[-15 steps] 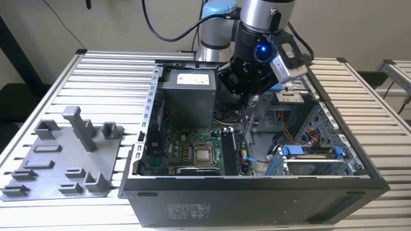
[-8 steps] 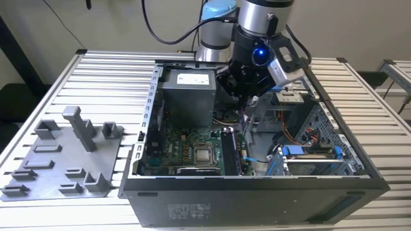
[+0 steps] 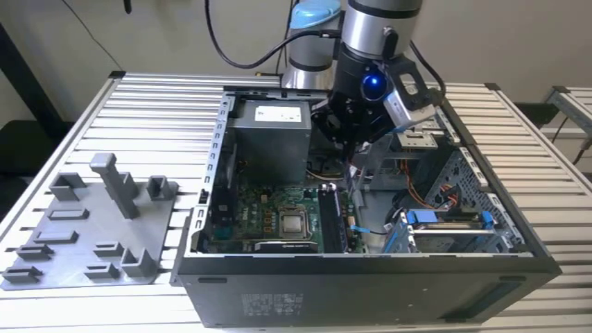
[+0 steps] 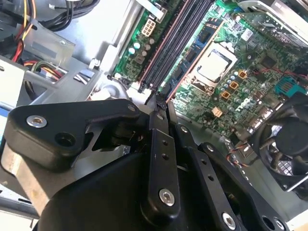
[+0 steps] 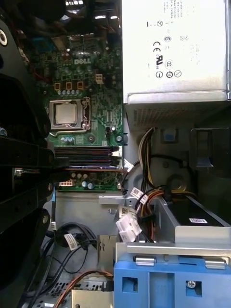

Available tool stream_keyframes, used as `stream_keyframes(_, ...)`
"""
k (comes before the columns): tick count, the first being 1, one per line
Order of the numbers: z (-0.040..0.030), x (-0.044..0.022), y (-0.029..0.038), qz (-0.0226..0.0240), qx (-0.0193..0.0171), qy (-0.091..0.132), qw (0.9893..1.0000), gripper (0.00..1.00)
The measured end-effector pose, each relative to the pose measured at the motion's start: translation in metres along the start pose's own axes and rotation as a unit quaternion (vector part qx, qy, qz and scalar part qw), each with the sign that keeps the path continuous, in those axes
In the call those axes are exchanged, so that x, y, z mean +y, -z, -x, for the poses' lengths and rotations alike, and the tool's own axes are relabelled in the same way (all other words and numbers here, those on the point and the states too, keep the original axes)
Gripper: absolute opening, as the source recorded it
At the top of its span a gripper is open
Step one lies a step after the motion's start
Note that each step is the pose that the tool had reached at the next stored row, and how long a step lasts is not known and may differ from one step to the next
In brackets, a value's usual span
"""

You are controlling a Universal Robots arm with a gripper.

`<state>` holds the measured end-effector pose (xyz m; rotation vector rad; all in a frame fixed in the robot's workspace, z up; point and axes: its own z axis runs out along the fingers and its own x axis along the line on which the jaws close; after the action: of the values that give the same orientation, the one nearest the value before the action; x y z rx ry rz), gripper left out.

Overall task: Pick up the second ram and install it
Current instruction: 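Insert the second ram into the second slot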

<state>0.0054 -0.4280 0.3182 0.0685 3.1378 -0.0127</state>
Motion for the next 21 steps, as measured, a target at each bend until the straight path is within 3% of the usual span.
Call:
stream_keyframes(7,-0.0002,0.0001,-0.0095,-0.0012,-0.0001,0.000,1.0000,0.14)
stream_keyframes(12,-0.0003,0.0001,-0.0164,-0.0056,-0.0002,0.000,1.0000,0.14)
stream_keyframes(16,-0.0003,-0.0020,-0.0175,-0.0060,-0.0003,0.000,1.0000,0.14)
stream_keyframes(21,-0.0017,-0.0038,-0.0236,-0.0073,0.0005,0.004,1.0000,0.14)
